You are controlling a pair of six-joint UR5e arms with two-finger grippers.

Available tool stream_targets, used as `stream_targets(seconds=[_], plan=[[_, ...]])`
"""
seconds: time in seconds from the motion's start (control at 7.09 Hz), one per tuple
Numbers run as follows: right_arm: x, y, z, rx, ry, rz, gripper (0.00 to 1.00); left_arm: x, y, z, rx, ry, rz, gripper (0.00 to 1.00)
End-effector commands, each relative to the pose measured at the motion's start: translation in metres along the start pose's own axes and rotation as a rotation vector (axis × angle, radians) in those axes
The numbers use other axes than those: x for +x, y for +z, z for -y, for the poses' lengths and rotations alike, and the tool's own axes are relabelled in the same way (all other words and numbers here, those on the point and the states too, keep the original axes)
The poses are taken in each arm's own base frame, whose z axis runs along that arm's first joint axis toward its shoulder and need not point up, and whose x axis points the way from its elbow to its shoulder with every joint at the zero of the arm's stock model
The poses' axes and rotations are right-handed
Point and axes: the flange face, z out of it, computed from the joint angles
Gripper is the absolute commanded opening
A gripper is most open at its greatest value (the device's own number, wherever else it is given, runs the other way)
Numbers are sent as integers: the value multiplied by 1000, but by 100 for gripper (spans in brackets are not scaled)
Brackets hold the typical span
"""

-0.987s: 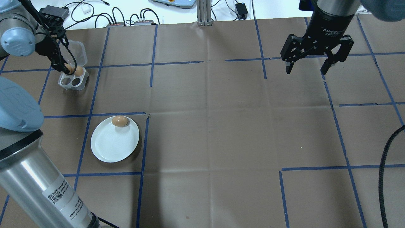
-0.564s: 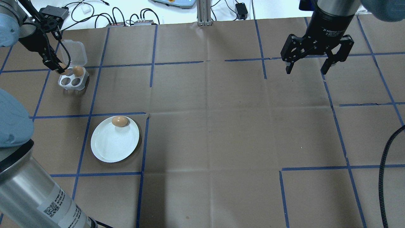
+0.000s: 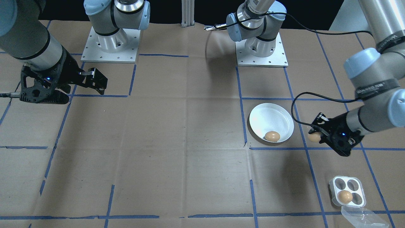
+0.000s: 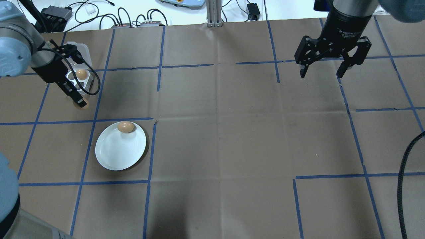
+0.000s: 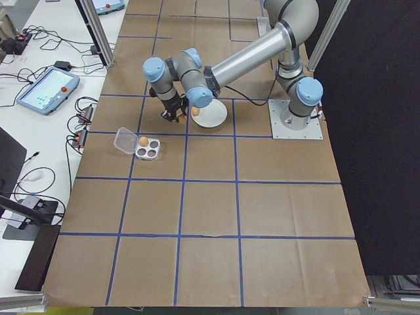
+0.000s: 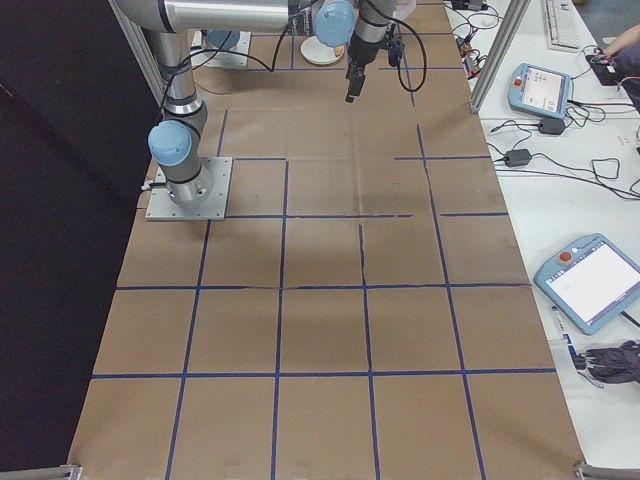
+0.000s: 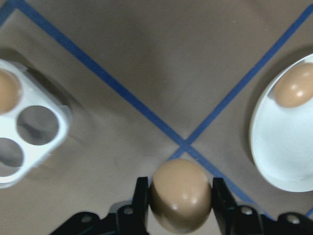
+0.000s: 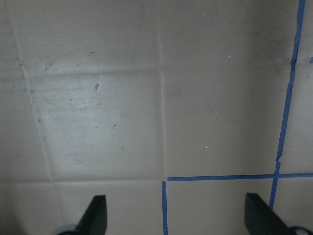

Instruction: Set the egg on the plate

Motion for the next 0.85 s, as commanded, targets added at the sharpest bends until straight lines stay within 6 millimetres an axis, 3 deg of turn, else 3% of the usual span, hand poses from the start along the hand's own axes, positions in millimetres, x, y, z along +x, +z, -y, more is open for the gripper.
stream_targets(seconds=[0.0, 0.14, 0.28, 0.56, 0.7], plan=[[0, 1, 0, -1, 0, 1, 100, 66, 68, -2, -14, -81, -2, 4], [0, 1, 0, -1, 0, -1, 100, 74, 104, -8, 9, -87, 32, 13], [0, 0, 0, 0, 0, 1, 100, 74, 111, -10, 31, -88, 62, 52], [0, 0, 0, 0, 0, -1, 100, 76, 109, -13, 30, -93, 54, 96], [0, 0, 0, 0, 0, 1, 100, 77, 103, -14, 34, -94, 64, 99]])
